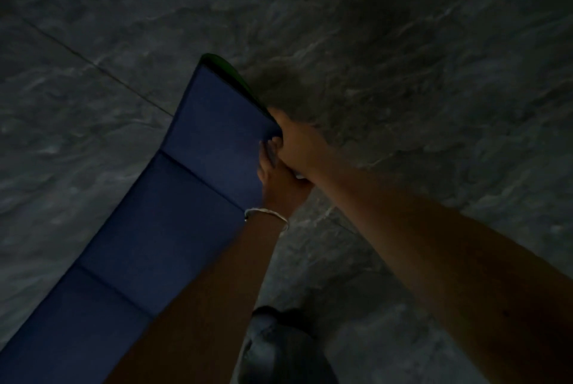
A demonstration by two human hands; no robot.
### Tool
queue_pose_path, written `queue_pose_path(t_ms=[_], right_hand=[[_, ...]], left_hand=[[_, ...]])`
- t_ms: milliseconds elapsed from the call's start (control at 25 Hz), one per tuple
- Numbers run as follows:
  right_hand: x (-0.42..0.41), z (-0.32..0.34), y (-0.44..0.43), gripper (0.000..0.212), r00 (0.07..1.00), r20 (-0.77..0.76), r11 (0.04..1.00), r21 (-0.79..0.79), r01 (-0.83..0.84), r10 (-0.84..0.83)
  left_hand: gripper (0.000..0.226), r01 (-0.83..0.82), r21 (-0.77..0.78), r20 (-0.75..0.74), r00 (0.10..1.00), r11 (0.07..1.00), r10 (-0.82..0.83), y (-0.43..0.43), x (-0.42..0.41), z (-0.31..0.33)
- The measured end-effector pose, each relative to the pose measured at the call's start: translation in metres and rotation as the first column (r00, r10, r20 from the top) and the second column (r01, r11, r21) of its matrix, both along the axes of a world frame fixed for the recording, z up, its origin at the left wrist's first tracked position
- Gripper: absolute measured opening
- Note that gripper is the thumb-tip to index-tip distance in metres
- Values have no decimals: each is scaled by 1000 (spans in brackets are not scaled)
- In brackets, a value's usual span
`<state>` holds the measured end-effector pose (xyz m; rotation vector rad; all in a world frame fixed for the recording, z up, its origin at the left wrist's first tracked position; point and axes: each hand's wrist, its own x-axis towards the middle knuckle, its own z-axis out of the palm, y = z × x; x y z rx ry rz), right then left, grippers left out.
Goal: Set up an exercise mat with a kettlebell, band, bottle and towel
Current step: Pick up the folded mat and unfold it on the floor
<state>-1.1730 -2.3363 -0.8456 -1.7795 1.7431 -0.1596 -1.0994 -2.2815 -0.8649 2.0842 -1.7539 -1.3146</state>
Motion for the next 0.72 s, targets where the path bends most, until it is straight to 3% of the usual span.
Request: queue_pose_path(t_ms=[120, 280, 440, 720], right_hand=[[-2, 4, 1, 65, 998, -56, 999, -46, -16, 13], [0, 20, 8, 61, 997, -83, 1000, 16, -9, 10], [31, 47, 30, 60, 995, -99, 1000, 15, -28, 29], [144, 92, 97, 61, 986, -55, 987, 30, -157, 158]], left_hand=[[98, 19, 24, -17, 1000, 1000, -19, -4, 8, 12], [112, -52, 75, -76, 995, 996, 58, 4, 25, 41], [117, -88, 20, -86, 992, 996, 89, 28, 58, 67], [116, -377, 17, -146, 915, 926, 375, 117, 182, 126]])
